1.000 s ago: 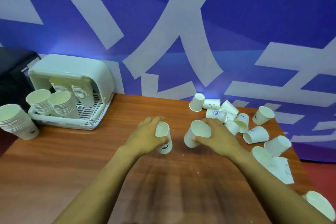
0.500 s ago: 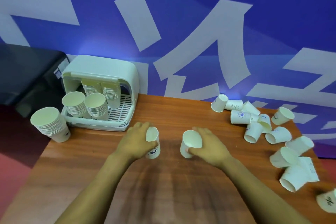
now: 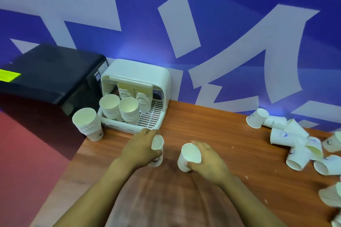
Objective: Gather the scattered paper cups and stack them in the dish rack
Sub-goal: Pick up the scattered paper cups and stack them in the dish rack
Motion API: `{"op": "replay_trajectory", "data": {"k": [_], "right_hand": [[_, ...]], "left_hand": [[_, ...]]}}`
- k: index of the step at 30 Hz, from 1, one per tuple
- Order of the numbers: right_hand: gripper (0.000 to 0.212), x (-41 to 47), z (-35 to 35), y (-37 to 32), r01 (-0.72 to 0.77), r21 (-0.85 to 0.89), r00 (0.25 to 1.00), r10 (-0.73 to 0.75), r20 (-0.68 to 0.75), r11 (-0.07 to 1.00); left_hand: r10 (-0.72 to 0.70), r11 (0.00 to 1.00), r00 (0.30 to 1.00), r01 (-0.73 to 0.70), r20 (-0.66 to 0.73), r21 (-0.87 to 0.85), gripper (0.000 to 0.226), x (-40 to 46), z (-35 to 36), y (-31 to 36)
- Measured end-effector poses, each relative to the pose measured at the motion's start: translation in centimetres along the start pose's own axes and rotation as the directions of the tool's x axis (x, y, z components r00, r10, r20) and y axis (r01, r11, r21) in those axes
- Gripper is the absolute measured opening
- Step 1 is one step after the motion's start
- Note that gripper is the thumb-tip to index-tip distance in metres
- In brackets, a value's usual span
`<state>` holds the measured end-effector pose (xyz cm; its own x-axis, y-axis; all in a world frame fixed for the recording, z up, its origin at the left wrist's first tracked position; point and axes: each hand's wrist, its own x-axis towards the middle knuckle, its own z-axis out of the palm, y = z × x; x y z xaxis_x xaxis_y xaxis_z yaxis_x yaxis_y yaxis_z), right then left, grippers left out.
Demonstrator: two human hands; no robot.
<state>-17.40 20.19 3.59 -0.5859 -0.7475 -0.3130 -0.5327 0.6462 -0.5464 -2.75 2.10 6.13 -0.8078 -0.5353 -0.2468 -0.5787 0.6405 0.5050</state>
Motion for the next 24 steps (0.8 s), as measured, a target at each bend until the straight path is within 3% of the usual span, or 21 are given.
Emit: {"op": "replay_trajectory", "data": {"k": [8,17,24], "right_hand": [[0.076,3.7,-0.2,-8.0,0.006,-0.04,0.995,-0.01,-0.096,0.999],[0.075,10.4,2.3,-19.9,0.115,-0.021,0.972,-0.117,-0.201,0.993],[0.075,13.6,3.8,-23.5,0.126,0.037,0.942,-0.108,-0.318,0.991]], "left_hand": [[0.1,0.993,0.995,-0.101,-0.024,-0.057,0.063,2.2,-6.2,-5.2],[0.082,0.991,0.964,-0.105,-0.254,-0.08,0.06,5.3,-16.4,-13.9],[0.127,0.983,0.932,-0.165,-0.34,-0.082,0.06,9.0,-17.2,-16.0]]}}
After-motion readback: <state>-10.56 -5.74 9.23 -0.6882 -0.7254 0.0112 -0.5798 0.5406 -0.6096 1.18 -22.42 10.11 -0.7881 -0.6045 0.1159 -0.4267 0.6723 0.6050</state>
